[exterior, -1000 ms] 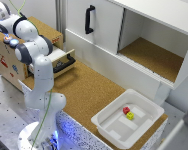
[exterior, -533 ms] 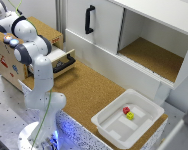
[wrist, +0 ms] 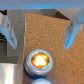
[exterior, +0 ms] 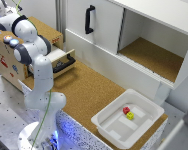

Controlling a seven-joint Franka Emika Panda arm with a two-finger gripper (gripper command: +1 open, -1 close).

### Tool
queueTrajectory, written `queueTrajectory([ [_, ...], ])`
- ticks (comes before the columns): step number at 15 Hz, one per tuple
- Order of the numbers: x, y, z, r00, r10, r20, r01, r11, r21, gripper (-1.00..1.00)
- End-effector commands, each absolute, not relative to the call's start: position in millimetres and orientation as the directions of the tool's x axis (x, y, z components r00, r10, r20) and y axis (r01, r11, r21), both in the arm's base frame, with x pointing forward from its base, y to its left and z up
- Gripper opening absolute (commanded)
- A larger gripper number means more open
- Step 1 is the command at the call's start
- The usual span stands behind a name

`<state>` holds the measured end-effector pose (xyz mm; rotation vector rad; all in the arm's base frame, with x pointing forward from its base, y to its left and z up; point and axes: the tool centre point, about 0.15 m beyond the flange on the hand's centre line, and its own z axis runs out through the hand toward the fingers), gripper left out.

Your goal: Push down the red button to turn on the red light

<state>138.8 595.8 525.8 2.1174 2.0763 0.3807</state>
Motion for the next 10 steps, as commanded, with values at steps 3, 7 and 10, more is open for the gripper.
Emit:
queueTrajectory([
  [3, 168, 633, 544, 0.139, 0.988, -0.066, 0.959, -0.118, 0.257, 1.0],
  [7, 203, 584, 540, 0.236, 0.971, 0.035, 0.94, -0.238, 0.246, 1.0],
  [10, 223, 552, 538, 0.217, 0.975, 0.052, 0.941, -0.223, 0.256, 1.0],
])
